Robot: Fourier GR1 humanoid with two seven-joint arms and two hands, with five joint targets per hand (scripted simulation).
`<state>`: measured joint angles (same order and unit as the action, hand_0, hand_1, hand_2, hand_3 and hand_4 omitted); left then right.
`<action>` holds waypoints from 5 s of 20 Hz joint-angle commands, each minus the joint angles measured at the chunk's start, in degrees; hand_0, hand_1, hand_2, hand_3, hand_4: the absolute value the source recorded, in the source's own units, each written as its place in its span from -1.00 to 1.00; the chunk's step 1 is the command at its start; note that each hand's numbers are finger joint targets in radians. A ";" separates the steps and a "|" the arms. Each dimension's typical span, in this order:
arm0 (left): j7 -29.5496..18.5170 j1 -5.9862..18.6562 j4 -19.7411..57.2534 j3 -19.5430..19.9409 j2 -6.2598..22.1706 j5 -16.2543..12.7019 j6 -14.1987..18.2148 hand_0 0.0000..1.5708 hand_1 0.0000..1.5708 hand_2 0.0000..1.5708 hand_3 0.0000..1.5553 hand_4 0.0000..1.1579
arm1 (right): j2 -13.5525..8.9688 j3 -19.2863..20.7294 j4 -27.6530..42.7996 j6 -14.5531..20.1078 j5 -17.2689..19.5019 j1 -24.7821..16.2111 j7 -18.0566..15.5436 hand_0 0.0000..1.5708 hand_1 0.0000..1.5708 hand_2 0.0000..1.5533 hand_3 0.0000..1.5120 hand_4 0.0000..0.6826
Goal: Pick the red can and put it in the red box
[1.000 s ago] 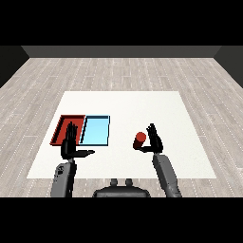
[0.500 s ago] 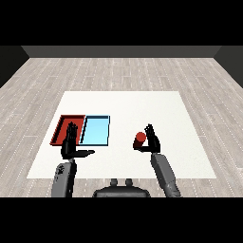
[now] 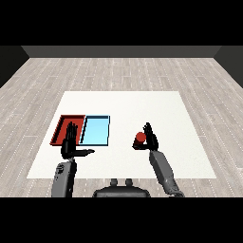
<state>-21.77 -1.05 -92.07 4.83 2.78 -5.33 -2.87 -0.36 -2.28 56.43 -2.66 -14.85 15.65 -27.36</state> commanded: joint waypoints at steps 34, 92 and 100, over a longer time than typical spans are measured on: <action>0.92 0.16 -1.55 -0.74 -0.12 2.40 1.66 -1.00 -1.00 -1.00 -1.00 -1.00 | -1.85 -4.95 2.64 11.32 5.07 2.93 4.76 0.87 0.87 0.87 0.89 0.89; 13.53 19.57 11.99 -30.88 -1.87 -1.58 19.42 -1.00 -1.00 -1.00 -1.00 -1.00 | 0.35 -27.59 11.65 26.86 -4.52 12.91 1.07 0.85 0.85 0.84 0.83 0.80; 11.24 25.44 19.11 -34.58 -2.74 -3.62 23.83 -1.00 -1.00 -1.00 -1.00 -1.00 | 0.33 -28.90 19.81 28.99 -4.95 12.81 6.88 0.84 0.84 0.86 0.85 0.62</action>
<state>-10.10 21.52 -76.12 -27.27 0.86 -7.56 18.33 -0.62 -30.12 76.89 26.13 -18.07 26.94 -19.86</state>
